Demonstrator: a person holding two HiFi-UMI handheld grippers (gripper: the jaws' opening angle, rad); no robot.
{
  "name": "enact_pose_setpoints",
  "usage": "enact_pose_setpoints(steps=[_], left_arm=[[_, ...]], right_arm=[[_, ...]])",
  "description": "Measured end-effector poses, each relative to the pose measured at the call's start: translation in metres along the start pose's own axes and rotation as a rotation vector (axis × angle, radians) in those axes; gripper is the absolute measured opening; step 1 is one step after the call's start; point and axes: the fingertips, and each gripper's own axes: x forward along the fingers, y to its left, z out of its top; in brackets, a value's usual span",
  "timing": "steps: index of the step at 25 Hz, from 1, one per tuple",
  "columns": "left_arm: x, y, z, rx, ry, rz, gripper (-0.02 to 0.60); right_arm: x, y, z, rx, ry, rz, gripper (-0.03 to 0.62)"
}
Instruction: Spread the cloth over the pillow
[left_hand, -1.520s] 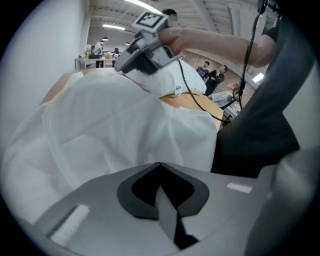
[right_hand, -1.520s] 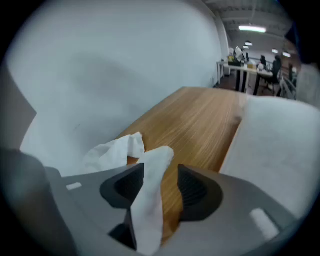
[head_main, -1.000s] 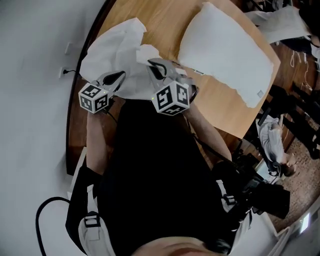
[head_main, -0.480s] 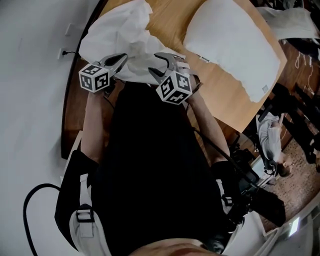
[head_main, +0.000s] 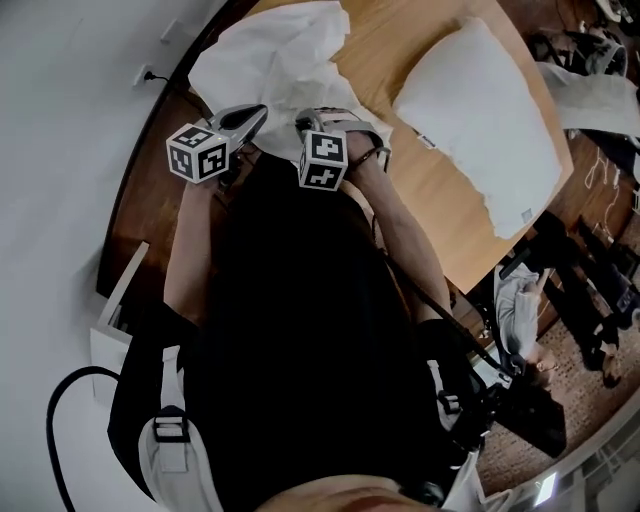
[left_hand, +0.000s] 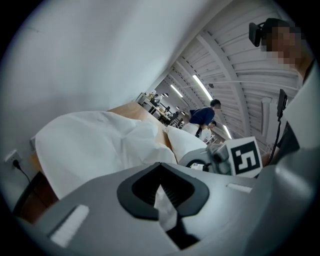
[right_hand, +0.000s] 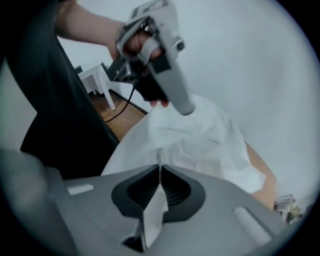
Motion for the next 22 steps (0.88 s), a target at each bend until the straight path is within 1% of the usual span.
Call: enact_pose_setpoints(steps=[2, 3, 5, 6, 8, 9, 12, 14, 16, 19, 21, 22], left_arm=[[-0.007, 0.005, -0.001, -0.022, -0.025, 0.01, 0.0], [-0.009, 0.007, -0.002, -0.029, -0.033, 0.013, 0.0], [-0.009, 0.006, 0.0, -0.028, -0.046, 0.013, 0.0], [-0.008, 0.004, 0.003, -0.021, -0.05, 0.008, 0.0], [-0.003, -0.004, 0.009, 0.003, -0.052, -0.009, 0.0], [0.0, -0.008, 0.012, 0.02, -0.048, -0.018, 0.0], [0.015, -0.022, 0.019, 0.076, -0.02, -0.043, 0.0], [0.025, -0.032, 0.018, 0.11, 0.01, -0.062, 0.0], [0.035, -0.041, 0.015, 0.137, 0.041, -0.081, 0.0], [0.047, -0.052, 0.007, 0.17, 0.091, -0.112, 0.0], [0.053, -0.059, 0.002, 0.202, 0.123, -0.131, 0.0], [0.055, -0.06, 0.003, 0.225, 0.129, -0.127, 0.0]], right_arm=[[-0.035, -0.016, -0.006, 0.105, -0.047, -0.088, 0.014], [-0.054, -0.025, -0.013, 0.177, -0.075, -0.131, 0.014], [-0.096, -0.045, -0.032, 0.358, -0.158, -0.221, 0.012], [-0.12, -0.056, -0.042, 0.462, -0.218, -0.271, 0.012], [-0.171, -0.074, -0.067, 0.668, -0.346, -0.385, 0.011], [-0.197, -0.081, -0.082, 0.756, -0.393, -0.448, 0.011], [-0.267, -0.087, -0.136, 0.96, -0.459, -0.635, 0.009], [-0.307, -0.08, -0.169, 1.081, -0.501, -0.735, 0.009], [-0.344, -0.068, -0.198, 1.174, -0.538, -0.83, 0.009], [-0.396, -0.043, -0.227, 1.233, -0.557, -0.965, 0.009], [-0.423, -0.024, -0.241, 1.26, -0.547, -1.021, 0.009], [-0.433, -0.012, -0.248, 1.279, -0.538, -1.038, 0.009]])
